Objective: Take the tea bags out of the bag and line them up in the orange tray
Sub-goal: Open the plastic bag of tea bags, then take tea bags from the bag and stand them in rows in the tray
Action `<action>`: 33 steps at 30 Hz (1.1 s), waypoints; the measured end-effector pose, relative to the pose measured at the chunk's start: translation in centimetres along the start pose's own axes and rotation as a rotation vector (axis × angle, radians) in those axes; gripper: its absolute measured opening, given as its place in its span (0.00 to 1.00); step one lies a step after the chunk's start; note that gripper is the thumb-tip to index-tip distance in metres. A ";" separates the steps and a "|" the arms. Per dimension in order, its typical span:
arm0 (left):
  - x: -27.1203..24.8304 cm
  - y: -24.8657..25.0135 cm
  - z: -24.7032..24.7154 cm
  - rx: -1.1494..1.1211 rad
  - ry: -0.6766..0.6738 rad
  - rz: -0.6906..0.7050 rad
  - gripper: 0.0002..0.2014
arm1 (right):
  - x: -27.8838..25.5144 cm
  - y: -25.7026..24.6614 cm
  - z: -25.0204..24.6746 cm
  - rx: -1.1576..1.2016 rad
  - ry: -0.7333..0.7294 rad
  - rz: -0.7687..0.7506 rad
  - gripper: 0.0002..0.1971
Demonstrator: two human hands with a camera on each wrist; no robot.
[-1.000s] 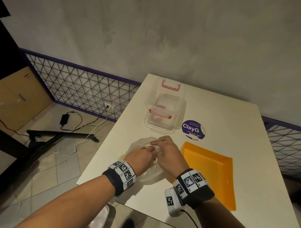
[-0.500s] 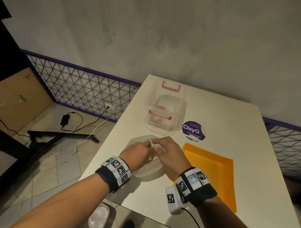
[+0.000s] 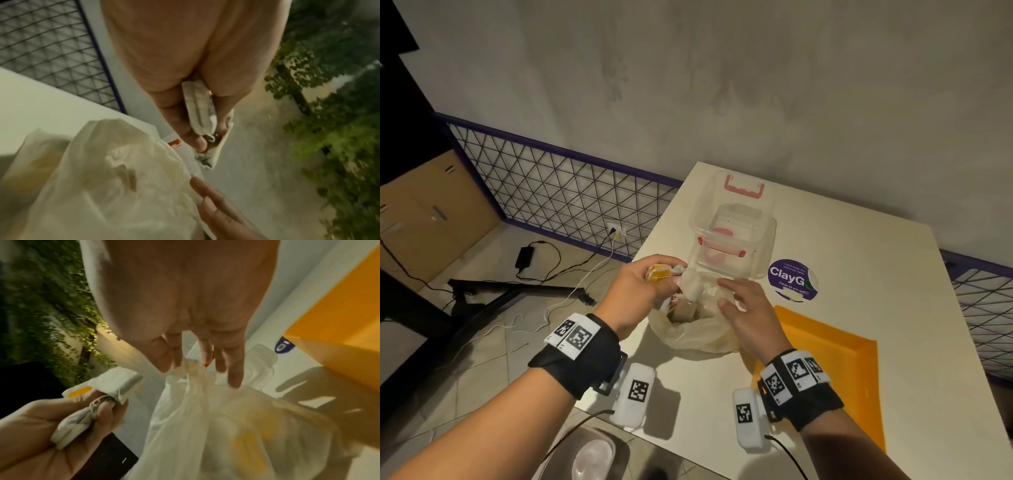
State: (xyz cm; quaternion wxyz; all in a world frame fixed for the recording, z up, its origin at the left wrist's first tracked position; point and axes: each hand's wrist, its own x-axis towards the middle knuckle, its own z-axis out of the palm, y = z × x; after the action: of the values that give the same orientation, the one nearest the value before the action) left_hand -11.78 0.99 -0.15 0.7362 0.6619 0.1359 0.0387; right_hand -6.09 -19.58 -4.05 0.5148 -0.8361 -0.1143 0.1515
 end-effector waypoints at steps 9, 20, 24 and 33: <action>-1.1 -0.9 2.8 -0.310 -0.104 -0.200 0.12 | -3.2 -3.7 -2.1 -0.113 0.007 -0.381 0.28; -1.6 -2.1 4.2 -0.361 -0.181 -0.252 0.20 | -2.8 -2.1 -1.9 -0.083 0.122 -0.209 0.20; -1.5 -2.3 4.2 -0.417 -0.188 -0.313 0.18 | -2.6 -2.6 -2.3 0.145 0.103 -0.094 0.24; -1.3 -2.3 4.1 -0.310 -0.191 -0.313 0.15 | -2.2 -2.4 -2.5 0.054 0.145 -0.046 0.12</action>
State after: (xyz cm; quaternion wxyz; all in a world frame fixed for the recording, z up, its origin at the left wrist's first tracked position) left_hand -12.34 -3.56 -1.90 0.8355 0.5124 0.1591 -0.1181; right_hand -7.31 -21.34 -0.59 0.5475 -0.8277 -0.0916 0.0818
